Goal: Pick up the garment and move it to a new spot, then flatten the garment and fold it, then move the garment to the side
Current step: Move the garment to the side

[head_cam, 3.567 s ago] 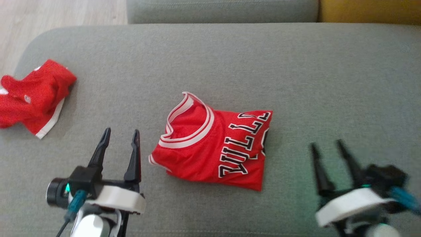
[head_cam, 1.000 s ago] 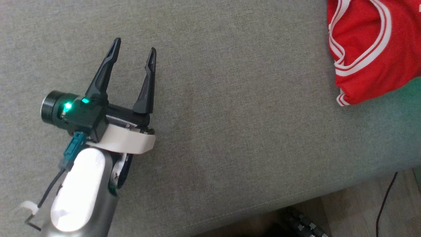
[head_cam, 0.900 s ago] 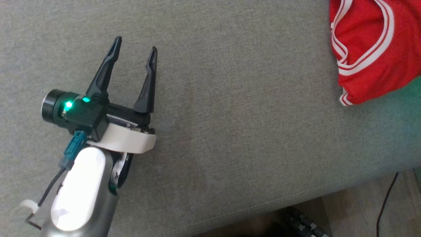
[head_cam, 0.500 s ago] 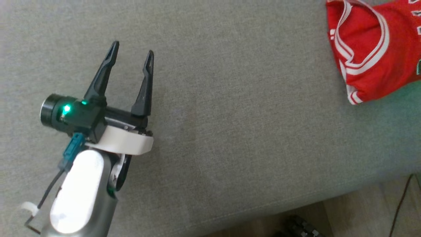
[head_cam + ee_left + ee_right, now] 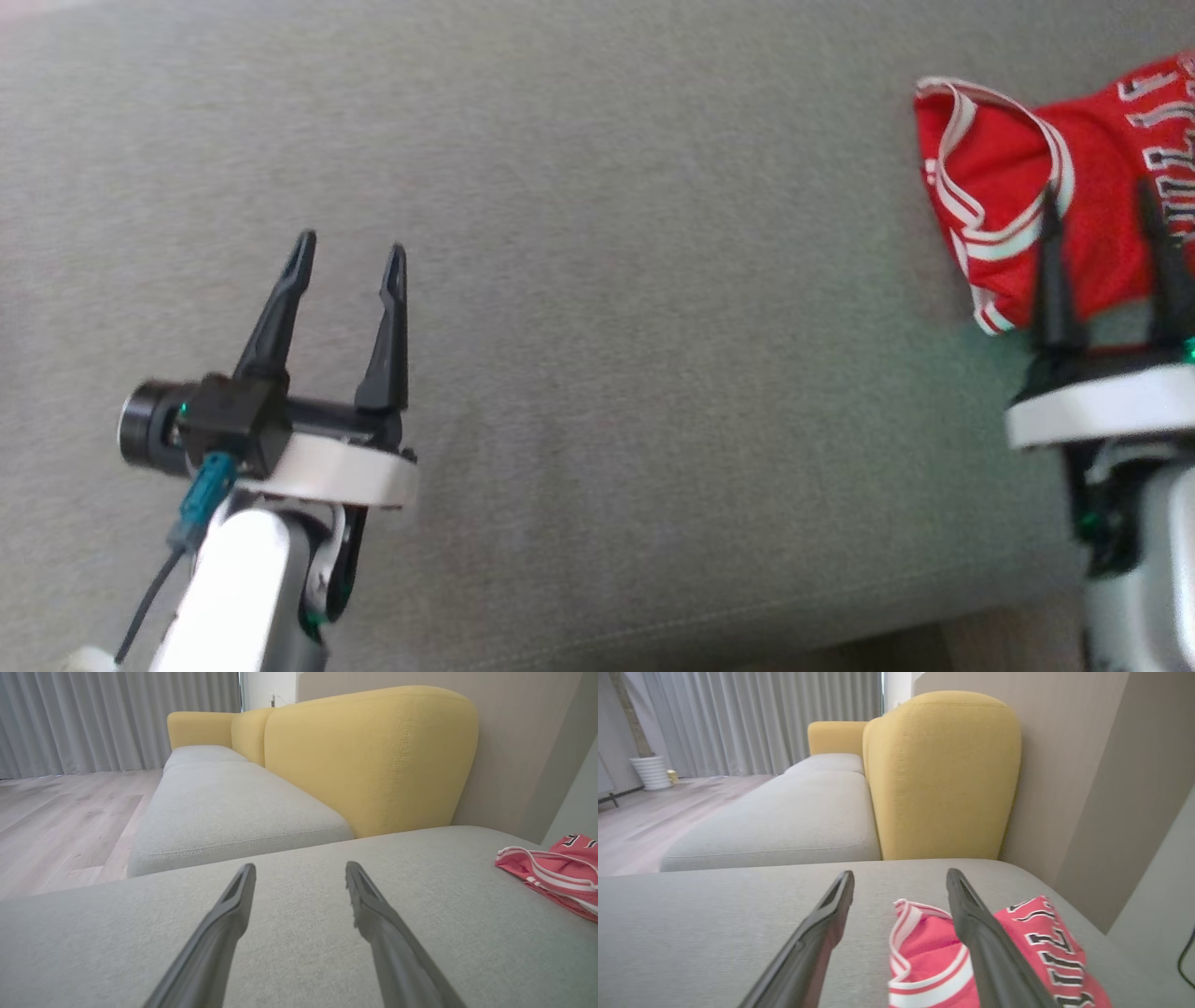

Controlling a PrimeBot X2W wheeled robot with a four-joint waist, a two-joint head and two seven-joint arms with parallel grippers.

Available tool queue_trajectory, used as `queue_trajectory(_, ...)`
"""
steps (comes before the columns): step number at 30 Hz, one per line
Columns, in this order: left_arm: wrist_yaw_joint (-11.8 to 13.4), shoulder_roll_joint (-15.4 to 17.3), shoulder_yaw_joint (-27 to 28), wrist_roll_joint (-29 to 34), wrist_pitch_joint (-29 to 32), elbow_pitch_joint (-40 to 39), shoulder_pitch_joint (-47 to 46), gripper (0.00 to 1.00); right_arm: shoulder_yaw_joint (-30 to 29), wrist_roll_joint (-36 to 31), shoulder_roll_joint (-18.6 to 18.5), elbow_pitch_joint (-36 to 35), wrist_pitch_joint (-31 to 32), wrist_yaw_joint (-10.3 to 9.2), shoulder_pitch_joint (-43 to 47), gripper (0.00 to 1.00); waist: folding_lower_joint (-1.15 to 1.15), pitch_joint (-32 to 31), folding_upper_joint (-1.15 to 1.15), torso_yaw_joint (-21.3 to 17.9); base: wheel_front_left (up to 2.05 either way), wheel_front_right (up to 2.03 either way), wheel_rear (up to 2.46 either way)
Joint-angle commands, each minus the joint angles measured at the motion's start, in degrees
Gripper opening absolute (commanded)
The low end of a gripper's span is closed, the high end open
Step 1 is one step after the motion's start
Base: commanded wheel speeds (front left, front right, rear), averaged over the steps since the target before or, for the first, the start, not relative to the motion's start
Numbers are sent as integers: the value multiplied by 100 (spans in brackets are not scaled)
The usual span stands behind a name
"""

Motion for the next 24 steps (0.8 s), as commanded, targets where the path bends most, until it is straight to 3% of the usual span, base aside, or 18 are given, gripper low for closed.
queue_trajectory(1,55,58,246,-69,-29,-179,17,100,293,-37,82,-399,-111,39,85,100,0,-221,0,252,0,0,0)
queue_trajectory(13,151,110,459,-166,-29,-222,427,100,974,-16,378,-729,-393,39,584,100,0,-756,0,912,0,0,0)
queue_trajectory(24,99,173,423,-233,-29,-318,1039,100,738,81,412,-948,-318,39,1507,100,0,-1278,0,1084,0,0,0)
